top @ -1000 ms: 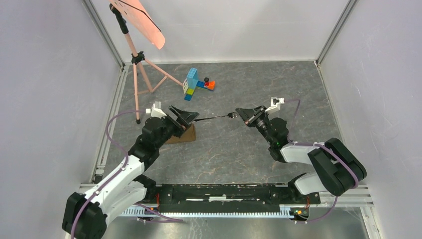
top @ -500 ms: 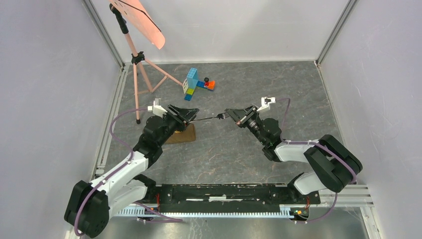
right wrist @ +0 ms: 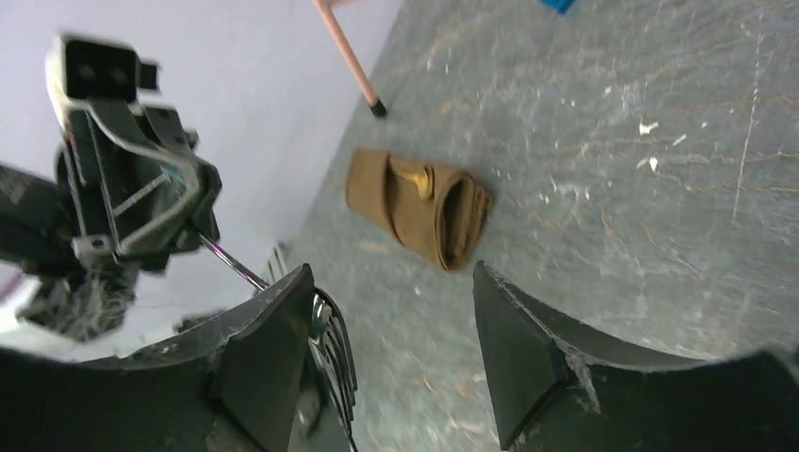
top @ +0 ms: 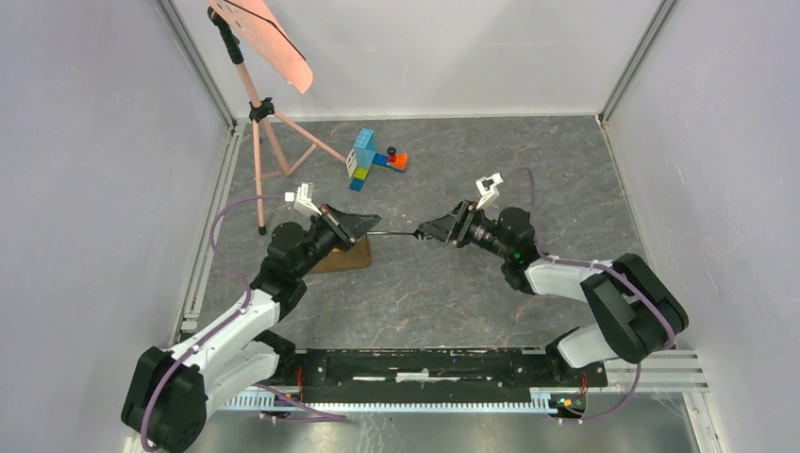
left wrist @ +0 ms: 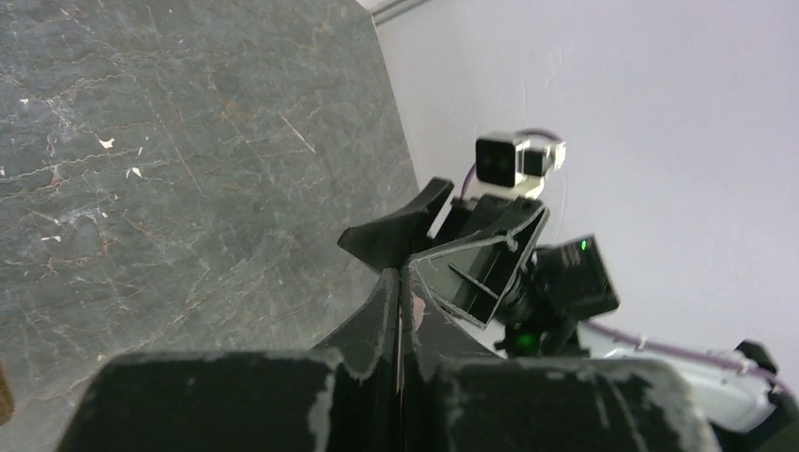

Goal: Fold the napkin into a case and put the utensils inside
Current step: Pass from the right arm to the left, then pass from the left arm to the right

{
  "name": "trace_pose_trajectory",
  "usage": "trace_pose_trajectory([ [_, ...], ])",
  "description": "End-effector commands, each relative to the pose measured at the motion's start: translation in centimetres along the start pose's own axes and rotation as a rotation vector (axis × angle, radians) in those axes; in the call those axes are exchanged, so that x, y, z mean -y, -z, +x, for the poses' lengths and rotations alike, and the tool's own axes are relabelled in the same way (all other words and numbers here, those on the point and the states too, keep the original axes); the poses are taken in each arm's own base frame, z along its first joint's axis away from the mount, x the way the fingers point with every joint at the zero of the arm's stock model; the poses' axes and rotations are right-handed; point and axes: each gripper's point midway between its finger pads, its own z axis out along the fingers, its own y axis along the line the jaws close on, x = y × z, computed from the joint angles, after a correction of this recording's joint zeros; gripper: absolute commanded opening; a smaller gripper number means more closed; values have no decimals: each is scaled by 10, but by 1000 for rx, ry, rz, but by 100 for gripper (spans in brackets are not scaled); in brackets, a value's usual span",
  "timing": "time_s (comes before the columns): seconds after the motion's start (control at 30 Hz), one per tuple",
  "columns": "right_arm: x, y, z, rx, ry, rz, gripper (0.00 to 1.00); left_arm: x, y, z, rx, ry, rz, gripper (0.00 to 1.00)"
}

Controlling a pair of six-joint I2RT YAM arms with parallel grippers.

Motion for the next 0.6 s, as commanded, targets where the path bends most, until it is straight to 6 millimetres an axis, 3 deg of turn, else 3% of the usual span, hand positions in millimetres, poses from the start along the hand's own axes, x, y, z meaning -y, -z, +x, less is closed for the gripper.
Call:
trace_pose_trajectory([
  [0.0, -3, 16, 18, -248, 162, -87, 69, 19, 2, 12, -112, -199, 109, 2],
  [0.13, -8, 31, 16, -305, 160, -157, 66, 16, 4, 14, -129, -213, 117, 2],
  [0.43, -23, 43, 31, -368, 98, -236, 53, 20, 2, 11, -119, -210, 138, 2],
  [0.57, -23, 43, 33, -356, 94, -239, 40, 21, 1, 14, -130, -202, 151, 2],
])
